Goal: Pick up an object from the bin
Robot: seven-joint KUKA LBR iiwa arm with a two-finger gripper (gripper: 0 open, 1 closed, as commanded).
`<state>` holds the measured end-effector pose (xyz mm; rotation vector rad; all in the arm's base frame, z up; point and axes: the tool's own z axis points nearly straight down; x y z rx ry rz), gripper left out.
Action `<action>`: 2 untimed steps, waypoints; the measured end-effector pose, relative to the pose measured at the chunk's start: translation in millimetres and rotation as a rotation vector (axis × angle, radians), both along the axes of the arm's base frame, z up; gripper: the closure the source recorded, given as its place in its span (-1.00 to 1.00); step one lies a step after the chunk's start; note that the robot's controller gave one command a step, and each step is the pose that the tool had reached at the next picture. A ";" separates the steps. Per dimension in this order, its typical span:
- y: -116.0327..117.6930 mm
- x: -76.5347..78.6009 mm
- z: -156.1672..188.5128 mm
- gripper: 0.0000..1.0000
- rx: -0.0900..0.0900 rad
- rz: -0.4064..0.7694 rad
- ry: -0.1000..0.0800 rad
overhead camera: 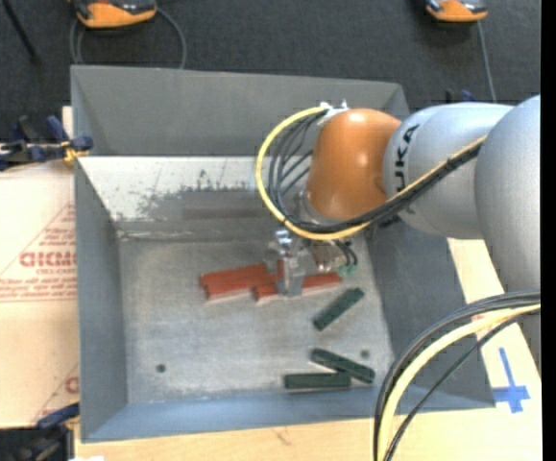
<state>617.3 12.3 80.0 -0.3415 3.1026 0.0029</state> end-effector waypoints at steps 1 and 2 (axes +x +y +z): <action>-1.2 -4.5 -7.2 -1.00 -0.003 -0.001 0.013; -0.4 0.1 0.3 1.00 0.000 -0.002 -0.002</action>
Offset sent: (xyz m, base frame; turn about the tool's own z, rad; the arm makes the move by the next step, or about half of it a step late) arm 0.0000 0.0000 0.0000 0.0000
